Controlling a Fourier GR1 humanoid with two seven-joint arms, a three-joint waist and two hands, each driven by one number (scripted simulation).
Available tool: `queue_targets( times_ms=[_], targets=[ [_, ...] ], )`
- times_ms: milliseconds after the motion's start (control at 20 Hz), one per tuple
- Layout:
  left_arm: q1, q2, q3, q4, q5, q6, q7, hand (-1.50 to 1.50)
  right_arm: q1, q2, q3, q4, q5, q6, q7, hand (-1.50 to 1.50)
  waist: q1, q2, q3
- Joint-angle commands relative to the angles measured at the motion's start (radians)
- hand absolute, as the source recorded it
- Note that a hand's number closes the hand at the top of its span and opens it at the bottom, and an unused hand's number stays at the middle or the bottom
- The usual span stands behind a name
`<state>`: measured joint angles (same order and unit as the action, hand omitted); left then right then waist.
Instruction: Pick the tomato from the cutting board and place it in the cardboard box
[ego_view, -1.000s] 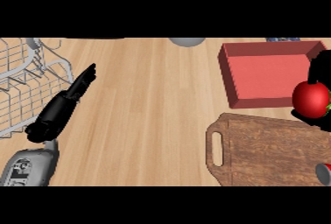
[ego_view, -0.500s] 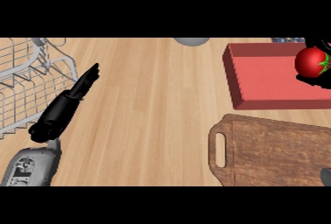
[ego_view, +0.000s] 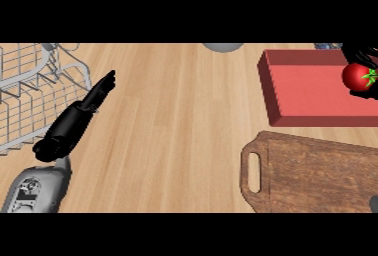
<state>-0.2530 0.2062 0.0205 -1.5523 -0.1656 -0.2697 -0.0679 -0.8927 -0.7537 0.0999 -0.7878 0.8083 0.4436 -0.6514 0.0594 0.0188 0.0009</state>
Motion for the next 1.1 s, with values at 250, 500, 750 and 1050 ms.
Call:
queue_targets(
  times_ms=[250, 500, 750, 1050],
  targets=[
    [-0.023, 0.022, 0.036, 0.030, 0.016, -0.012, 0.003, 0.00, -0.098, -0.027, 0.104, 0.222, 0.032, 0.093, -0.329, -1.50, -0.003, 0.000, 0.000],
    [-0.017, 0.020, 0.023, 0.036, -0.002, -0.006, -0.009, 0.00, -0.115, 0.066, -0.076, 0.287, -0.236, 0.148, -0.357, -1.50, -0.009, 0.000, 0.002],
    [-0.013, -0.007, 0.006, 0.015, -0.001, 0.005, 0.003, 0.00, -0.156, 0.110, -0.263, 0.451, -0.485, 0.311, -0.147, -1.50, -0.002, -0.001, 0.003],
    [-0.038, 0.011, 0.019, 0.026, 0.001, -0.005, -0.007, 0.00, -0.248, 0.023, -0.387, 0.599, -0.627, 0.415, 0.079, -1.50, 0.012, 0.017, 0.003]
  ],
)
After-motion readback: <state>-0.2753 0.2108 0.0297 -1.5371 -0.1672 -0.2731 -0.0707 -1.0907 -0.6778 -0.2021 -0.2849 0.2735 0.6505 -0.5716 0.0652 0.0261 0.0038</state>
